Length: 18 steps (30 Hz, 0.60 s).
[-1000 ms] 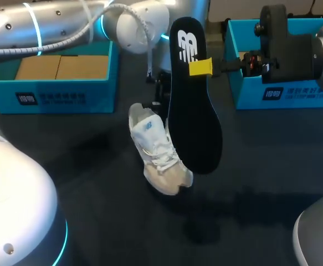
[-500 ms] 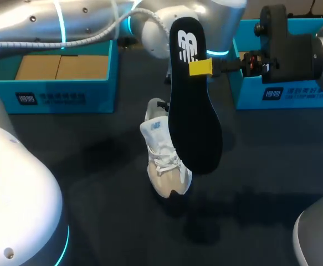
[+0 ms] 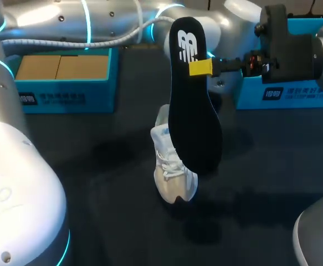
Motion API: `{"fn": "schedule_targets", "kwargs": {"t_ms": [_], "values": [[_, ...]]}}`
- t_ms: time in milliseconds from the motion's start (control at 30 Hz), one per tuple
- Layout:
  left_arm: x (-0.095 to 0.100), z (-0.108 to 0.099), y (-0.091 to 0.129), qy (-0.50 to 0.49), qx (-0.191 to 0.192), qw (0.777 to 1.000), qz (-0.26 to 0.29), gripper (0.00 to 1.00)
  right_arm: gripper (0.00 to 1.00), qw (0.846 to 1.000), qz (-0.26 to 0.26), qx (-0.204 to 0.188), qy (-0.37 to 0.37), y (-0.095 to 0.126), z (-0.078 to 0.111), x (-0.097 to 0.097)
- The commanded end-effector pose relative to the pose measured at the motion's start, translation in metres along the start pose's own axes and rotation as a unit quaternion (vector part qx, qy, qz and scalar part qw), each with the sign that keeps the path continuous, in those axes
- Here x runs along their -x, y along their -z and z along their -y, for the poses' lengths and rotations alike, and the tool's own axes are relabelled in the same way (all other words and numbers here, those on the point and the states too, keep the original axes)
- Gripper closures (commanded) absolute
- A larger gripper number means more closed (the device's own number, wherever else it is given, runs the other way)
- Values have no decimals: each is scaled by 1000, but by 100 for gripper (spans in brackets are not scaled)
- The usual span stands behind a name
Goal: Take the shoe out of the shoebox, open the shoe tongue, remove and reinsert the insole, then place the shoe into the shoebox
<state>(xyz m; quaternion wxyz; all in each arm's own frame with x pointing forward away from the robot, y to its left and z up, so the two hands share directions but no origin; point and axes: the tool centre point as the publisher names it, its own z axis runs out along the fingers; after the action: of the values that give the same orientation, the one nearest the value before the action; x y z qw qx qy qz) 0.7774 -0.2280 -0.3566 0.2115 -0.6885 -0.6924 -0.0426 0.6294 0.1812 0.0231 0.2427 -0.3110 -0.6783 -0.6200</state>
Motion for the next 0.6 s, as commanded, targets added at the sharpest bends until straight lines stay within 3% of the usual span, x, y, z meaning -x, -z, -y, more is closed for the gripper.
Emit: {"fn": "schedule_targets", "kwargs": {"t_ms": [33,300,600], "values": [[6,0,-4,-2,-4,1000,-12,100,100,1000,1,0,-1,-3,0,0],[7,11,-14,-1,-21,1000,-21,100,100,1000,1,0,-1,-3,0,0],[6,18,-29,1,-14,999,-35,100,100,1000,1,0,-1,-3,0,0]]}}
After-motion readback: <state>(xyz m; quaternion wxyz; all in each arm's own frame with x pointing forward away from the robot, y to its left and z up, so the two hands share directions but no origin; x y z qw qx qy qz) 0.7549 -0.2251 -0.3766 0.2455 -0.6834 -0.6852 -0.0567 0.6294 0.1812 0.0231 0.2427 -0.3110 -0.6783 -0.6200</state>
